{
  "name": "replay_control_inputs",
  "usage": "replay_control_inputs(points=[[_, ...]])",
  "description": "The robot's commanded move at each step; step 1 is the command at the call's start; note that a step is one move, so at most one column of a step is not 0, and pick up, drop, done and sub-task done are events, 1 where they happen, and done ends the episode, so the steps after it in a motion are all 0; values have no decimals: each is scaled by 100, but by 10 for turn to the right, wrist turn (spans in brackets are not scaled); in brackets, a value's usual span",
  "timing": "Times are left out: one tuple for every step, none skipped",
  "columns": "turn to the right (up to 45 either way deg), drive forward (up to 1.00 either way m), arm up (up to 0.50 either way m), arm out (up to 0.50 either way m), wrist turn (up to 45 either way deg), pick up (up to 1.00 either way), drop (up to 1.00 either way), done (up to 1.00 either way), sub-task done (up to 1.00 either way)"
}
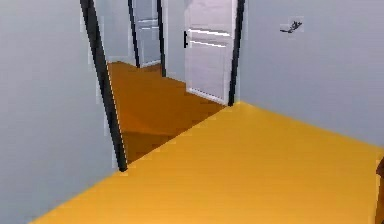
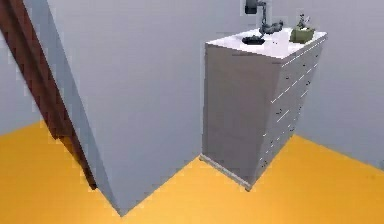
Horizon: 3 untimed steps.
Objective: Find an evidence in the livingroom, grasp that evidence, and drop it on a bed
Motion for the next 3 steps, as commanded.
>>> replay_control_inputs(points=[[-30, 0, 0, 0, 0, 0, 0, 0, 0], [450, 0, 0, 0, 0, 0, 0, 0, 0], [0, 10, 0, 0, 0, 0, 0, 0, 0]])
